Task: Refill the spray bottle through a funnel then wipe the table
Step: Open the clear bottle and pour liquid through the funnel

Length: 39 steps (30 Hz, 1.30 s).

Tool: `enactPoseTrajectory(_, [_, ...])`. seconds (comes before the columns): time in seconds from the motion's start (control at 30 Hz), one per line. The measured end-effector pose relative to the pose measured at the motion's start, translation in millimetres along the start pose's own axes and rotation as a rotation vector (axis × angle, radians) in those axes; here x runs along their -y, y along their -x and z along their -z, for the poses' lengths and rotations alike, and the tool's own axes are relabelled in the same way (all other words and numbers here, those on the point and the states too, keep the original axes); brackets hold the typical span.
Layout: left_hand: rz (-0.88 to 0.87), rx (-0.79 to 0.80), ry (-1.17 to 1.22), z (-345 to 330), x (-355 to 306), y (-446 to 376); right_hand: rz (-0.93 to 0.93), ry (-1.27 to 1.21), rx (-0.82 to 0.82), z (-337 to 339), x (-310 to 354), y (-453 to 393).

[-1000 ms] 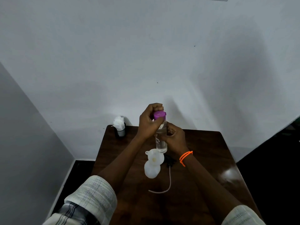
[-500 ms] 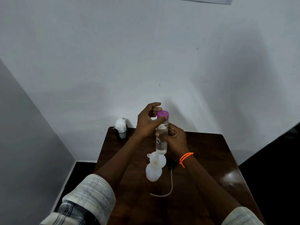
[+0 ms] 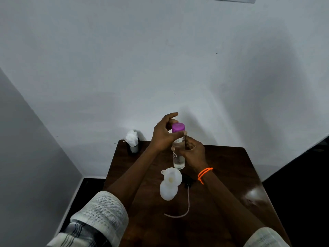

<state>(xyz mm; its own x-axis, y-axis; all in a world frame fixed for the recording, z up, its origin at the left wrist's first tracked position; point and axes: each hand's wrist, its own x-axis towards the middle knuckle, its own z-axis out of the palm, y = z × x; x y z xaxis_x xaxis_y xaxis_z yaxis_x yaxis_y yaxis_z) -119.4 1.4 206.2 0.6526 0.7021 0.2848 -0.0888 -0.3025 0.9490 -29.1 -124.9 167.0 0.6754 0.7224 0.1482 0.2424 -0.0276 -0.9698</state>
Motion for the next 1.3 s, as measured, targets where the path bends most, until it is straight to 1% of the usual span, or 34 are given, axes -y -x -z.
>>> enactPoseTrajectory(0.07, [-0.008, -0.012, -0.026, -1, -1, -2, 0.017, 0.020, 0.009, 1, -1, -1])
enactPoseTrajectory(0.13, [0.029, 0.000, -0.028, -2, -2, -4, 0.027, 0.025, 0.014, 2, -2, -3])
enactPoseTrajectory(0.27, [0.104, 0.080, 0.108, 2, -4, -6, 0.006, 0.008, 0.009, 3, -3, -7])
enactPoseTrajectory(0.37, [0.092, 0.093, 0.116, 4, -3, -6, -0.005, 0.003, 0.001, 4, -4, -9])
enactPoseTrajectory(0.43, [0.081, 0.068, 0.100, 3, -4, -6, -0.008, 0.001, -0.004, 5, -6, -10])
enactPoseTrajectory(0.53, [0.074, -0.011, 0.062, 0, -5, -7, 0.002, 0.018, -0.002, 7, -7, -10])
enactPoseTrajectory(0.6, [0.077, -0.023, 0.031, -2, -5, -9, 0.009, 0.036, 0.009, 7, -6, -8])
enactPoseTrajectory(0.73, [0.140, 0.082, 0.057, -1, -6, -11, 0.013, 0.026, -0.012, 7, -4, -6])
enactPoseTrajectory(0.8, [0.120, 0.109, 0.056, 1, -3, -11, 0.009, 0.022, -0.015, 8, -4, -5])
enactPoseTrajectory(1.1, [0.073, -0.032, -0.003, 2, -6, -5, 0.012, 0.026, -0.005, 9, 1, 1])
enactPoseTrajectory(1.2, [0.068, -0.080, -0.068, -2, -10, -2, 0.025, 0.044, 0.009, 8, 0, 2])
enactPoseTrajectory(1.3, [0.113, -0.041, -0.104, -3, -11, -4, 0.011, 0.047, 0.011, 7, -1, 3])
